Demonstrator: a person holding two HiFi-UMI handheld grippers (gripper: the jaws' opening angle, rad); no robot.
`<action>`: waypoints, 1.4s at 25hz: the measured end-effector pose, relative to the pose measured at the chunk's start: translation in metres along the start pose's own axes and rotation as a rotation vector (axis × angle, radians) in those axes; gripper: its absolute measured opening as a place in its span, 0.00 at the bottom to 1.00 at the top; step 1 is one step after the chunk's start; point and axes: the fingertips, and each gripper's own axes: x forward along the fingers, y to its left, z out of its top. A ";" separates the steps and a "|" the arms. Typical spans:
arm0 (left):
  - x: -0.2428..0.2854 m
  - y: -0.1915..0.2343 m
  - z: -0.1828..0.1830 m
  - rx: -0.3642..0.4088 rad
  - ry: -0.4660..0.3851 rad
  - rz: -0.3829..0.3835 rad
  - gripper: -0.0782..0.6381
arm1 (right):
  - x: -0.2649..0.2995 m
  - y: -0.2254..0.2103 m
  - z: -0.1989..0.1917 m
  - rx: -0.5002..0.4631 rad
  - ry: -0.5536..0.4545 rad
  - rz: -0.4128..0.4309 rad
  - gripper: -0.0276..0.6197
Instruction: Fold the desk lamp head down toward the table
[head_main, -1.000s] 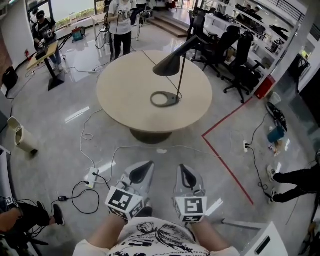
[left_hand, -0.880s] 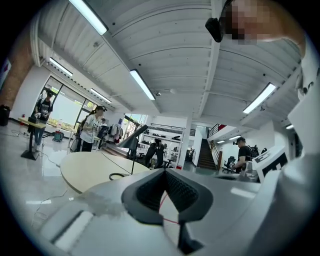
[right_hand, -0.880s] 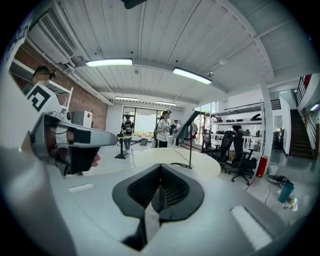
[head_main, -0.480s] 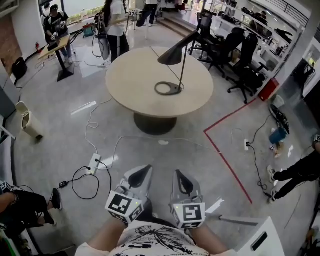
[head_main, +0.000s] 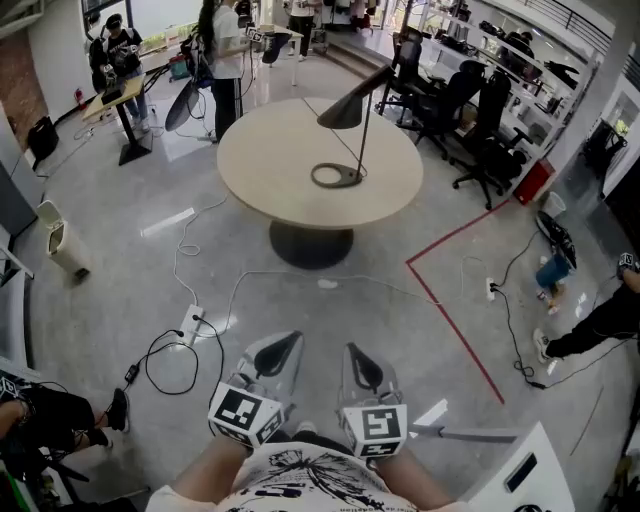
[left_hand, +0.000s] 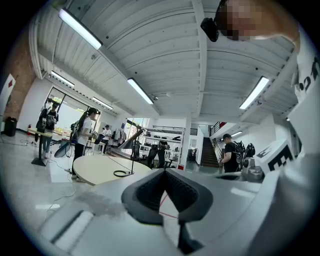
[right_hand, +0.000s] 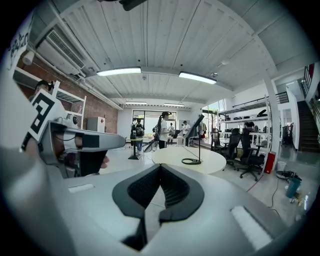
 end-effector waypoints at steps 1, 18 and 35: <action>-0.003 0.001 0.002 -0.001 0.000 -0.002 0.12 | -0.001 0.001 0.002 0.002 -0.005 -0.010 0.06; -0.030 0.010 0.025 0.024 -0.020 -0.046 0.12 | -0.011 0.031 0.020 -0.017 -0.038 -0.070 0.05; -0.033 0.009 0.013 0.000 -0.040 -0.055 0.12 | -0.016 0.017 0.015 -0.002 -0.043 -0.132 0.05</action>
